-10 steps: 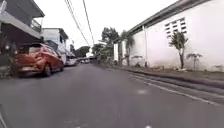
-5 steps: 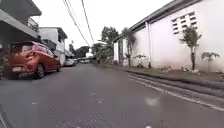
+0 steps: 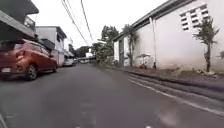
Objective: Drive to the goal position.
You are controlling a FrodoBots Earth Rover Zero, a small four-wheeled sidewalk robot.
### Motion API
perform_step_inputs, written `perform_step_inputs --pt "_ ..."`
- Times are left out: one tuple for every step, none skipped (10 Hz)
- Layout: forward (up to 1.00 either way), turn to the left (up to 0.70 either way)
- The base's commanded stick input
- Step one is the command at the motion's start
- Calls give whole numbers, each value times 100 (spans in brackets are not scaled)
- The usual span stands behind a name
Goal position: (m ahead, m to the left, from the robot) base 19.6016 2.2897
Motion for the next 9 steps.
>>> perform_step_inputs --pt "100 0" --pt "100 0" --pt "100 0" --pt "100 0" --pt "100 0" --pt "100 0" --pt "100 2" --pt "100 12" --pt "100 25"
